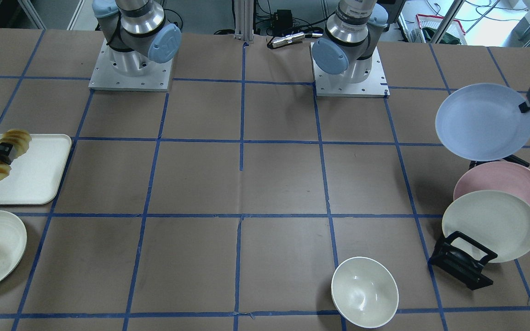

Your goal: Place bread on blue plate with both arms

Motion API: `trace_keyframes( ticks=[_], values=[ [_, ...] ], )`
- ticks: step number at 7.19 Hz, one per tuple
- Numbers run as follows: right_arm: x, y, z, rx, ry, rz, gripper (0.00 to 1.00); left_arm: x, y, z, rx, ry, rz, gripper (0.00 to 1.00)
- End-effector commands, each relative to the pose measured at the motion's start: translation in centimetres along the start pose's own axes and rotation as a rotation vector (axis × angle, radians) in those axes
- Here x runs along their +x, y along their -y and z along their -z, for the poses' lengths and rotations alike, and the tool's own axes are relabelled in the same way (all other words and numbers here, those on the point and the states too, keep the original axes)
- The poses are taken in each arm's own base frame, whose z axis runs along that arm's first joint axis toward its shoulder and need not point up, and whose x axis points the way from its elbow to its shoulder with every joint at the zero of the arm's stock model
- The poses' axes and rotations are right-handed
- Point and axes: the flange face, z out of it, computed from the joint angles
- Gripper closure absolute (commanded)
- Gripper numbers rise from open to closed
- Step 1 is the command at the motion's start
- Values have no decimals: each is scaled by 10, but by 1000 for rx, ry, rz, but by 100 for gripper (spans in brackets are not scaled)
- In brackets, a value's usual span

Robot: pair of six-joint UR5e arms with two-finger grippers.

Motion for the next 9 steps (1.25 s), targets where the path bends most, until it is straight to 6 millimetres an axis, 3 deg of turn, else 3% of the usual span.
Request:
trace_keyframes(
  ticks=[1, 3, 4, 6, 9],
  values=[
    [-57, 4, 47, 6, -15, 59, 100, 99, 31, -34, 82, -226, -143, 100],
    [-97, 8, 83, -33, 15, 25, 100, 202, 59, -55, 171, -397, -237, 100],
    [-122, 9, 98, -32, 58, 5, 100, 248, 67, -77, 199, -429, -211, 100],
    [-166, 6, 115, -33, 43, -4, 100, 314, 51, -152, 252, -418, -114, 100],
    [-212, -5, 119, -39, 33, -37, 100, 379, 23, -196, 118, -433, 80, 100]
  ],
)
